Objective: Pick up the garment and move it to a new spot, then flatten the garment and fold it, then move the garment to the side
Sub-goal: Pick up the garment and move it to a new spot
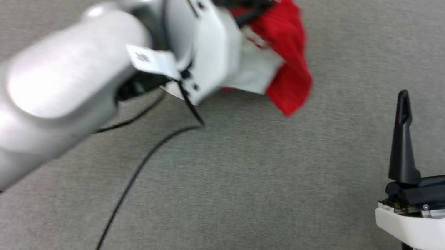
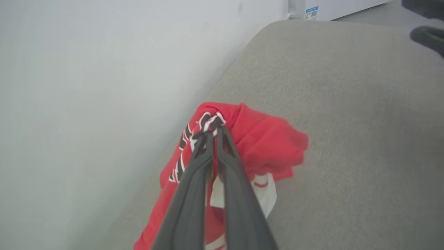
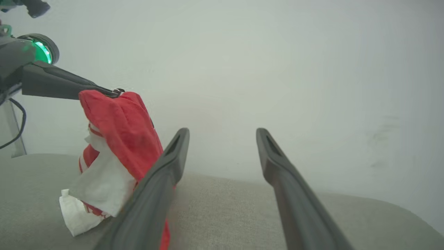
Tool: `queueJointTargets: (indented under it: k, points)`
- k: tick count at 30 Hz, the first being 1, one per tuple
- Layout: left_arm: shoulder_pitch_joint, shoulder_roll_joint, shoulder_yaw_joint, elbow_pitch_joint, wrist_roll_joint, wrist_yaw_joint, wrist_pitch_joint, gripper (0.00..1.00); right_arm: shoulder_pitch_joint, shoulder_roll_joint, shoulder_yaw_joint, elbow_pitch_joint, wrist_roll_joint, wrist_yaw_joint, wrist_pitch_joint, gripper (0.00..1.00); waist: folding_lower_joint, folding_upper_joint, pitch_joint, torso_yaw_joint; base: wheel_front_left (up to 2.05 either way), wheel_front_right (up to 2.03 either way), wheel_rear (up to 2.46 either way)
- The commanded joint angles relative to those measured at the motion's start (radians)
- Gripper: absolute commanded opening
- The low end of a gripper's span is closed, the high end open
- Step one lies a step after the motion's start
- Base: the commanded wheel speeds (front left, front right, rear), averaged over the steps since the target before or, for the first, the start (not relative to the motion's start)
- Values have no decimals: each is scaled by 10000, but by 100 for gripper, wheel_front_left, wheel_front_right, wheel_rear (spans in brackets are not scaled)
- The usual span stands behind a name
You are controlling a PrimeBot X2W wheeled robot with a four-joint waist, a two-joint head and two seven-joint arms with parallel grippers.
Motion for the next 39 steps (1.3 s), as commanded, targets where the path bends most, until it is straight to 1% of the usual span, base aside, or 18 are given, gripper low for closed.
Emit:
queueJointTargets:
  k: [1, 6, 8, 10, 12, 14, 20, 21, 23, 25, 26, 27, 31, 34, 36, 39]
  points:
    - [-152, -377, -260, -90, -18, 0, -241, 0, 39, 45, -135, -78, 111, -7, -24, 100, 0, 0, 54, -398, 0, 0, 0]
    - [-109, -1495, -1348, -80, 67, 0, -587, 0, 26, 44, -529, -188, 171, -7, -24, 100, 0, 0, 126, -654, 0, 0, 0]
    - [179, -1964, -1777, 23, 57, 0, -548, 0, 12, 43, -648, -236, 194, -7, -24, 100, 0, 0, 175, -698, 0, 0, 0]
    - [577, -2411, -2002, 151, 21, 0, -496, 0, -35, 43, -725, -275, 217, -7, -24, 100, 0, 0, 257, -723, 0, 0, 0]
    - [998, -2786, -2048, 330, 269, 0, -408, 0, -99, 44, -741, -295, 249, -7, -24, 100, 0, 0, 357, -751, 0, 0, 0]
    - [1906, -3245, -2093, 337, 660, -5, 58, 0, -134, 42, -723, -313, 272, -7, -24, 100, 0, 0, 463, -784, 0, 0, 0]
    - [3783, -3863, -2074, 492, 1480, -2, 930, 0, -255, 43, -652, -238, 281, -7, -24, 100, 0, 0, 695, -827, 0, 0, 0]
    - [4353, -3922, -2065, 607, 1813, -2, 1232, 0, -330, 42, -572, -196, 273, -7, -24, 100, 0, 0, 749, -861, 0, 0, 0]
    - [4647, -4002, -2072, 706, 1946, -2, 1138, 0, -302, 43, -579, -144, 196, -7, -24, 100, 0, 0, 690, -806, 0, 0, 0]
    - [4524, -3997, -2069, 904, 2030, -2, 688, 0, -199, 43, -598, -91, 141, -7, -24, 100, 0, 0, 553, -735, 0, 0, 0]
    - [4414, -4012, -2066, 1033, 2120, -2, 423, 64, -143, 42, -594, -68, 100, -7, -24, 100, 0, 0, 467, -705, 0, 0, 0]
    - [4312, -4057, -2065, 1153, 2172, 0, 34, 100, -86, 42, -599, -47, 84, -7, -24, 100, 0, 0, 361, -664, 0, 0, 0]
    - [4016, -4275, -2053, 1855, 1951, -2, -1964, 100, 205, 41, -623, 40, -18, -7, -24, 100, 0, 0, -178, -432, 0, 0, 0]
    - [3885, -4414, -1750, 2395, 1907, 14, -3260, 100, 456, 42, -671, 117, -48, -7, -24, 100, 0, 0, -632, -223, 0, 0, 0]
    - [3968, -4512, -1511, 2619, 1935, 203, -3975, 100, 620, 42, -679, 170, -69, -7, -24, 100, 0, 0, -904, -87, 0, 0, 0]
    - [4115, -4453, -1116, 2859, 2067, 738, -4879, 100, 861, 39, -648, 264, -80, -7, -24, 100, 0, 0, -1262, 111, 0, 0, 0]
